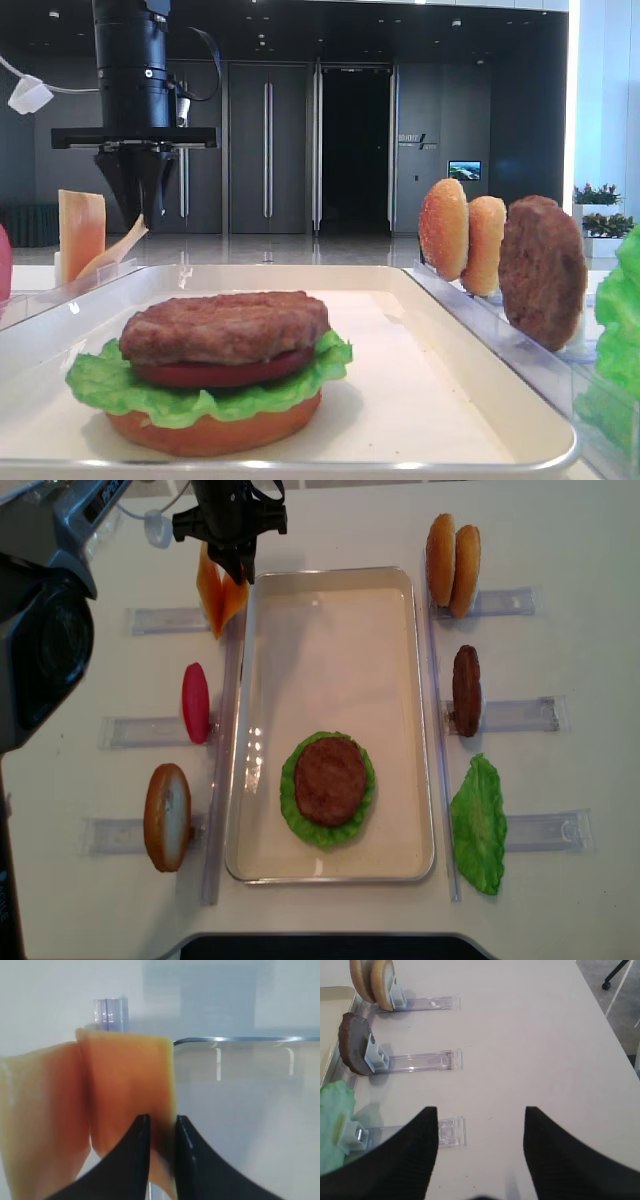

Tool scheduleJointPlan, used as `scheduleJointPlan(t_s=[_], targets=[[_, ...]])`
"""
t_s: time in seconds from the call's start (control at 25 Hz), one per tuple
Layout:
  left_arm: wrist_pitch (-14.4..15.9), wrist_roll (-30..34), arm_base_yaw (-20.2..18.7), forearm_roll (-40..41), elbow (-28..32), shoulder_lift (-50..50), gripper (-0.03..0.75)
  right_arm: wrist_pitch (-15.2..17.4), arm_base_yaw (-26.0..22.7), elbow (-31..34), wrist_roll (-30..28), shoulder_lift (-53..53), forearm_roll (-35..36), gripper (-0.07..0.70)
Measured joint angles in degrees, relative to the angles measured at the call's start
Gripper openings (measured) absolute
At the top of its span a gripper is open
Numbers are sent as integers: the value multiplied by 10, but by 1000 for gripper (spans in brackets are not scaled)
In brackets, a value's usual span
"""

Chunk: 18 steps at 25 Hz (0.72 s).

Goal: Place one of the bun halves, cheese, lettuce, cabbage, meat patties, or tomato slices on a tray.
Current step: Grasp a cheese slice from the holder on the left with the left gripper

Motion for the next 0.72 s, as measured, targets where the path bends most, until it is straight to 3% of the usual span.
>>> scheduleJointPlan(t_s=[0.2,0.72], targets=[[0,9,0,2,0,0,27,0,0,0,0,0,0,398],[0,17,0,12,0,-2,19,0,0,0,0,0,0,398]])
